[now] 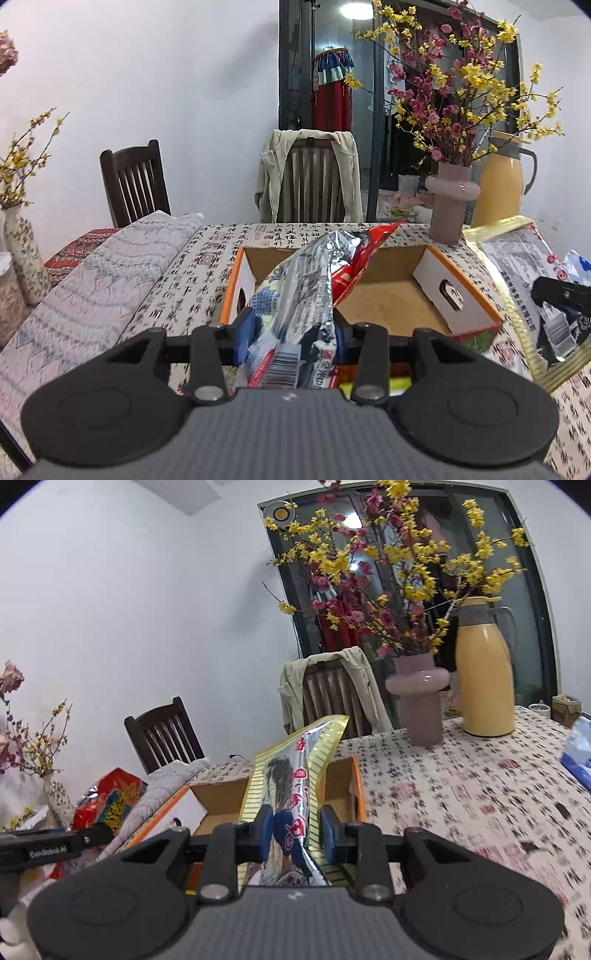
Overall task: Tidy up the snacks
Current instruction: 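Lift both held packets and carry them over the orange-red box, then open both grippers to drop the packets into the box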
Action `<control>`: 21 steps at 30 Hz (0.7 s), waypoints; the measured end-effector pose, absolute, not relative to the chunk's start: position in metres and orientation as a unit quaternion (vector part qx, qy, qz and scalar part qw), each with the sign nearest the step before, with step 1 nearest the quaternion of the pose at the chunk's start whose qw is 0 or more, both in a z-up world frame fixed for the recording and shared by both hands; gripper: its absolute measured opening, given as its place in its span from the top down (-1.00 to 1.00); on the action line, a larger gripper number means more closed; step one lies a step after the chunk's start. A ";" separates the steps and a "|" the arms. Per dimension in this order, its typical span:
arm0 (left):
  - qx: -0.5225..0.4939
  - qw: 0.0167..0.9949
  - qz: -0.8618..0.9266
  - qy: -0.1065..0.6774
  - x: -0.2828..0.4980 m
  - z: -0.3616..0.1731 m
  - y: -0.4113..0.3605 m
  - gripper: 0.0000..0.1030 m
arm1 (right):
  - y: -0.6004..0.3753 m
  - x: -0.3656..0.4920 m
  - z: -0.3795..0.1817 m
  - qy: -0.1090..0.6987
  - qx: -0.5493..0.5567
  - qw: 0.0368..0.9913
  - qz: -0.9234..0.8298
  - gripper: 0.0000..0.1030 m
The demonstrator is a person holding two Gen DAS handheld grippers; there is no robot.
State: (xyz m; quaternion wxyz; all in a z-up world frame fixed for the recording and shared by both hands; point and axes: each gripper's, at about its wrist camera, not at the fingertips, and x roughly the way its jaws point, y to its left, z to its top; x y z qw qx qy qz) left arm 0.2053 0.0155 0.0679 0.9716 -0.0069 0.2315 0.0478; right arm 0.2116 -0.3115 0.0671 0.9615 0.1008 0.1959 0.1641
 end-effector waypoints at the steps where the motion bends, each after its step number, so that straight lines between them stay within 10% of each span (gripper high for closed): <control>1: -0.009 0.971 0.048 0.234 0.214 0.069 0.016 0.18 | -0.309 0.220 0.069 0.198 0.101 0.961 0.166 0.48; 21: -0.040 0.957 0.069 0.279 0.328 0.028 0.049 0.18 | -0.263 0.344 0.025 0.255 0.115 0.945 0.167 0.48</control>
